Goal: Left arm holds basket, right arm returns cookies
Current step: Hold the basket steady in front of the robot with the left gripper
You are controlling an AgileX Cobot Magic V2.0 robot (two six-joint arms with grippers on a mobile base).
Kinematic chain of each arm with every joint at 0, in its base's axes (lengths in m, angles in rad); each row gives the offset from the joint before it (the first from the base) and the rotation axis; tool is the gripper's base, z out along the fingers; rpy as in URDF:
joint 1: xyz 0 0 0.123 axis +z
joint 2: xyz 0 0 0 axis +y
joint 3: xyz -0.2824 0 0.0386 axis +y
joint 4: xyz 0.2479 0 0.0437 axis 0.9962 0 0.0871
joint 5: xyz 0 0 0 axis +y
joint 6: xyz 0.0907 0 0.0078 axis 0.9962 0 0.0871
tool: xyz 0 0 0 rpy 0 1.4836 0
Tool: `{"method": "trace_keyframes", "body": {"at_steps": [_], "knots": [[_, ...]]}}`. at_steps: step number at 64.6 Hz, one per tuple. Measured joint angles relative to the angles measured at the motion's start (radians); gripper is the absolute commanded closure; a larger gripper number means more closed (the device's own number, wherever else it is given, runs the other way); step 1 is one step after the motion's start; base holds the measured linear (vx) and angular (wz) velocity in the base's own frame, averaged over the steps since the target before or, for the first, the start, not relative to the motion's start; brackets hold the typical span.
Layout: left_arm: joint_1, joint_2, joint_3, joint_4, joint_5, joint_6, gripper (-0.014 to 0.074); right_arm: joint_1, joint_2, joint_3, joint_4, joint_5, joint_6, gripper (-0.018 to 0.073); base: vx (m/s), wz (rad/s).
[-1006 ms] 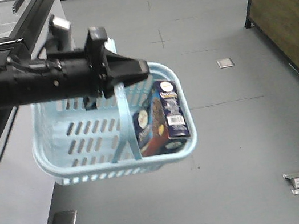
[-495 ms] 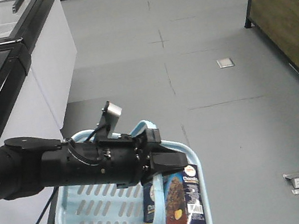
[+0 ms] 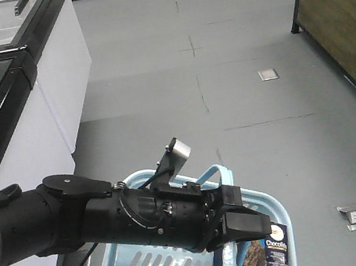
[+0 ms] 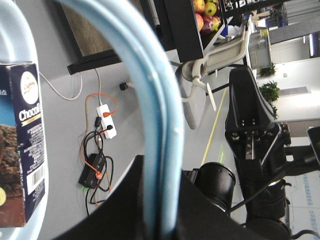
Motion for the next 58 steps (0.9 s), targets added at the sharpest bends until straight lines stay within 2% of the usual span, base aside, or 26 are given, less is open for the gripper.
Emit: {"method": "trace_keyframes", "body": {"at_steps": [58], "knots": [[-0.001, 0.0, 0.0, -0.002, -0.026, -0.004, 0.0603, 0.0, 0.0, 0.0, 0.0, 0.0, 0.0, 0.0567, 0.0, 0.0]]}}
